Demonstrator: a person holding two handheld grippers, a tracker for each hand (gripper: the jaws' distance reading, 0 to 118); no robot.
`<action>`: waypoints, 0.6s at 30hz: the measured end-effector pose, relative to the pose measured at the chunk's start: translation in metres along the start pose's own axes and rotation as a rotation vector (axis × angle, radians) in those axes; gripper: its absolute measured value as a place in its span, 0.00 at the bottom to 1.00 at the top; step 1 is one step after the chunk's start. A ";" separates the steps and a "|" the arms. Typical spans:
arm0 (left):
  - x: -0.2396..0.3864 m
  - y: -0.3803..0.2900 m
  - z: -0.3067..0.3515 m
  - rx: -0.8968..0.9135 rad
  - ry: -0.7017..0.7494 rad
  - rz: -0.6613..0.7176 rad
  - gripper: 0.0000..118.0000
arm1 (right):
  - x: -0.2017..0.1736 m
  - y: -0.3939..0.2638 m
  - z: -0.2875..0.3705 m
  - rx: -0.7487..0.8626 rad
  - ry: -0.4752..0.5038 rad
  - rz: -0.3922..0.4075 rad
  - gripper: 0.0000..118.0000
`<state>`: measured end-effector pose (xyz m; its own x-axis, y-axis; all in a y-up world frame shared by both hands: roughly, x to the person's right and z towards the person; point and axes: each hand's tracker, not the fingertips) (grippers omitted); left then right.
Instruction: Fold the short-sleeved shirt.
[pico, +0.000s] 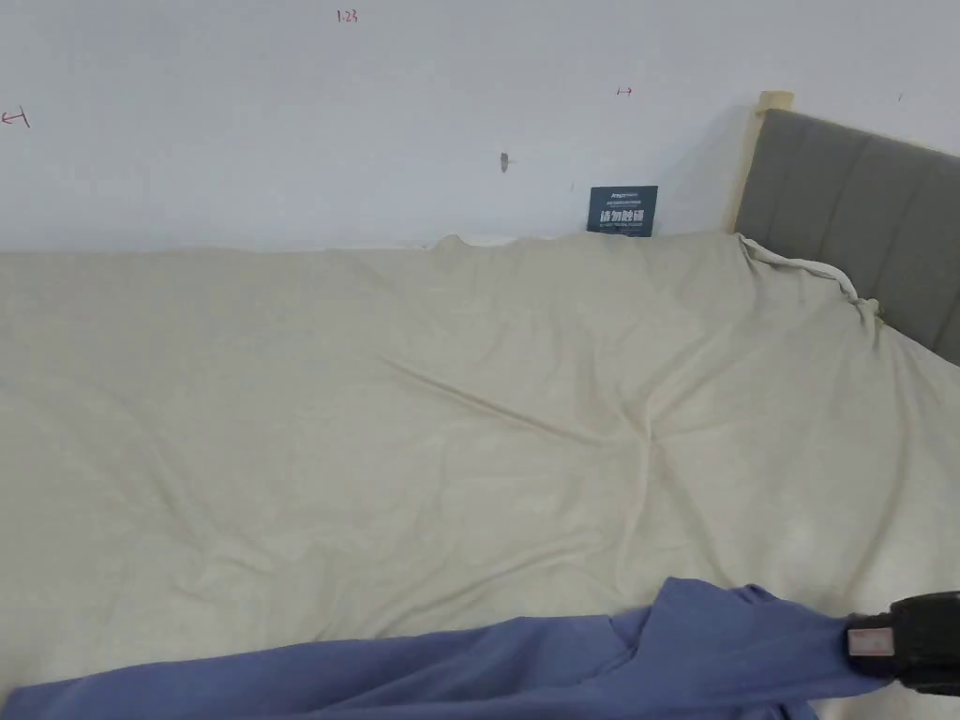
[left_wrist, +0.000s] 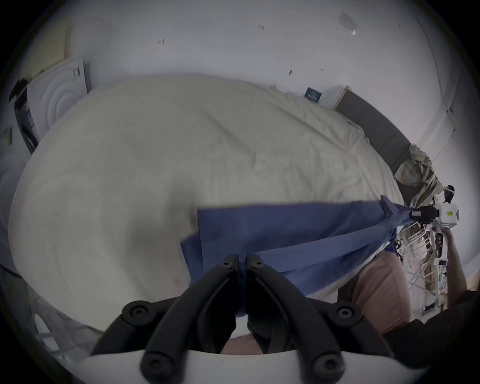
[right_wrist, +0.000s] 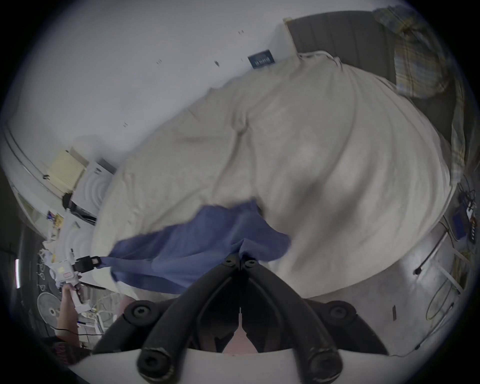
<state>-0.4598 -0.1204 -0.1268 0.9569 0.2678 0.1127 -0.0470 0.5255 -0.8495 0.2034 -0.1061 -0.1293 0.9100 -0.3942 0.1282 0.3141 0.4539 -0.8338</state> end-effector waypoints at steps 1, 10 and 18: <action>-0.003 -0.007 -0.008 -0.021 -0.002 0.016 0.05 | 0.003 -0.003 -0.013 -0.001 -0.015 0.009 0.00; -0.007 -0.024 -0.022 -0.002 0.049 0.045 0.93 | 0.006 -0.007 -0.046 0.057 -0.299 0.092 0.79; 0.026 -0.011 0.049 0.266 0.155 -0.008 0.99 | -0.073 -0.029 0.046 0.410 -0.146 0.243 0.86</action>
<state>-0.4480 -0.0801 -0.0893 0.9889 0.1469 0.0214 -0.0931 0.7258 -0.6816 0.1405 -0.0538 -0.0892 0.9893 -0.1354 0.0550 0.1424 0.8073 -0.5728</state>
